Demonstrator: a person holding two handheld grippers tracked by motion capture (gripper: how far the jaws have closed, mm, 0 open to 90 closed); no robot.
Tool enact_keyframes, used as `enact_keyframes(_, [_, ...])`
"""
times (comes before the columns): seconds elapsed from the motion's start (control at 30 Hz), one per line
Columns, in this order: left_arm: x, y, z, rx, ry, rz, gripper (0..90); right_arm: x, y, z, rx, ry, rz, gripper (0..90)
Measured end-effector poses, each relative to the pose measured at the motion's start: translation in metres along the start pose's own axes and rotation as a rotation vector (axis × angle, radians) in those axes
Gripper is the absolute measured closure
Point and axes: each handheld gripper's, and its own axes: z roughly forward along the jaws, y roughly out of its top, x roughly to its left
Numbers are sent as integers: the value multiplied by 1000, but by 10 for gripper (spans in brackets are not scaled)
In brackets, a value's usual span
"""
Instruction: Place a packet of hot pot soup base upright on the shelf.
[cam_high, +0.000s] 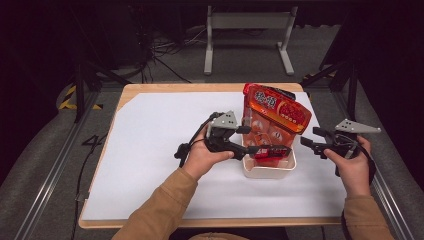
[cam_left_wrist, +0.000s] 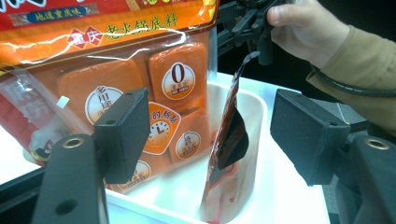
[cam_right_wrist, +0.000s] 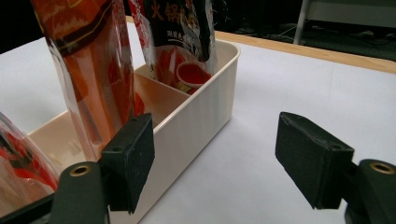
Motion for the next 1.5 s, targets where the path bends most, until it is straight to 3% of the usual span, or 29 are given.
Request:
enact_keyframes(0.2, [-1, 1, -10, -9, 14, -5, 295, 0, 1, 0, -3, 4, 2, 287])
enact_keyframes(0.37, [-3, 1, -24, 6, 50, 5, 287, 2, 3, -1, -7, 13, -6, 299])
enact_keyframes(0.67, [-2, -8, -63, 10, 118, 3, 276, 4, 5, -4, -17, 15, -21, 302])
enact_keyframes(1.27, [4, -51, -151, 14, 309, -36, 268, 6, 0, -8, -27, 25, -18, 291])
enact_keyframes(1.5, [11, -74, -167, 6, 355, -73, 265, 6, -5, -4, -27, 33, -32, 286])
